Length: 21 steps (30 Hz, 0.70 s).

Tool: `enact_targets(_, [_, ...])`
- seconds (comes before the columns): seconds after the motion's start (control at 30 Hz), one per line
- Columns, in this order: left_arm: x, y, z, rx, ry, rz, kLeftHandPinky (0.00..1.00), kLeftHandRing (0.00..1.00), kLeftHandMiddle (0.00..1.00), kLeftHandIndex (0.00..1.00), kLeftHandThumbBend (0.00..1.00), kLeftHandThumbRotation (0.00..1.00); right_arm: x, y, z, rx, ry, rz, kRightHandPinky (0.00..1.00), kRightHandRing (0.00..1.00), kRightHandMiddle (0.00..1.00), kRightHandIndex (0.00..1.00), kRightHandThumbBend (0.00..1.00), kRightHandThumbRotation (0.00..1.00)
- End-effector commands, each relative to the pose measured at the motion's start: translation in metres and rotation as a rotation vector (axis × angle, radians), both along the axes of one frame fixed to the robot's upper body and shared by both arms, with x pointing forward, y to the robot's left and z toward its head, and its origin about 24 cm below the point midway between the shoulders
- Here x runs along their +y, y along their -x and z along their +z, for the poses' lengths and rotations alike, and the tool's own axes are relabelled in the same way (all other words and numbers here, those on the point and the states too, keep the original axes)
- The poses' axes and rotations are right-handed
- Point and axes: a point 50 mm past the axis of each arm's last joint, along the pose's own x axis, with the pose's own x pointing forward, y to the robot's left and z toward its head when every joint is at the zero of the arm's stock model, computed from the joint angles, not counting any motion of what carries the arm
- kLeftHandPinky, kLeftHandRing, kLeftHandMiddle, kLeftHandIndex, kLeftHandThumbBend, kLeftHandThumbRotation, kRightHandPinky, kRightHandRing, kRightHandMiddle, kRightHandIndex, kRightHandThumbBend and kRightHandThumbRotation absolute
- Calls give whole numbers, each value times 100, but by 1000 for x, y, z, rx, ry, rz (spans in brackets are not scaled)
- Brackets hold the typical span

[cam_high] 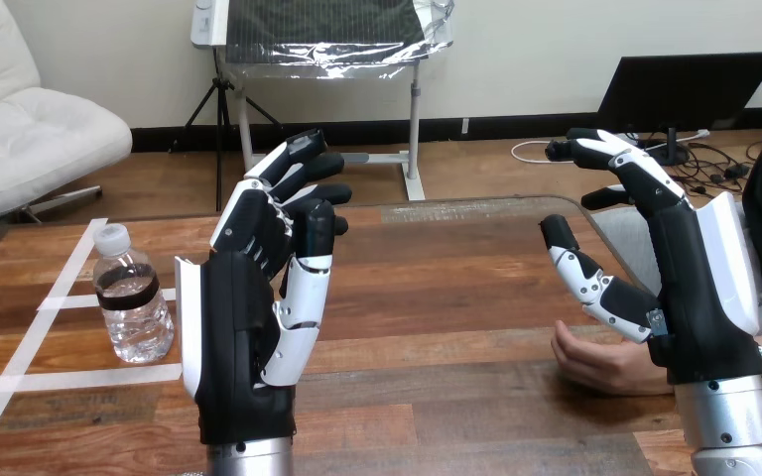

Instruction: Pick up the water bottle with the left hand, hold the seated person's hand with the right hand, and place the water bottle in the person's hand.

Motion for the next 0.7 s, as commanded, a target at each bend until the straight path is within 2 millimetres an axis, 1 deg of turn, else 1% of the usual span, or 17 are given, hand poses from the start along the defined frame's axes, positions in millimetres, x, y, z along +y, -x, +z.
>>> enact_targets(0.0, [3, 11, 3, -15, 13, 41, 58, 67, 73, 76, 38, 74, 4, -10, 17, -83, -9, 21, 62, 79, 84, 73, 36, 0])
enact_targets(0.1, [5, 11, 3, -21, 8, 52, 60, 68, 74, 76, 38, 69, 4, -10, 17, -84, -7, 22, 62, 79, 84, 73, 35, 0])
enact_targets(0.13, [6, 11, 3, -24, 3, 63, 60, 68, 74, 76, 38, 69, 4, -10, 17, -83, -4, 20, 62, 79, 84, 73, 35, 0])
enact_targets(0.17, [7, 11, 4, -26, 0, 72, 60, 69, 75, 76, 39, 65, 4, -10, 17, -83, -3, 20, 62, 79, 84, 73, 35, 0])
enact_targets(0.33, [12, 10, 6, -40, -3, 133, 60, 68, 75, 76, 41, 58, 4, -10, 17, -77, -1, 13, 62, 79, 84, 73, 35, 0])
enact_targets(0.43, [16, 9, 8, -67, 14, 182, 59, 68, 74, 74, 46, 47, 4, -10, 16, -78, -4, 15, 62, 79, 84, 73, 36, 0])
enact_targets(0.47, [17, 9, 9, -74, 12, 194, 59, 69, 74, 74, 48, 39, 4, -10, 16, -79, -4, 14, 62, 79, 84, 73, 36, 0])
enact_targets(0.67, [25, 9, 12, -119, -16, 277, 62, 72, 76, 75, 53, 24, 4, -10, 16, -81, -2, 16, 61, 78, 83, 73, 36, 0])
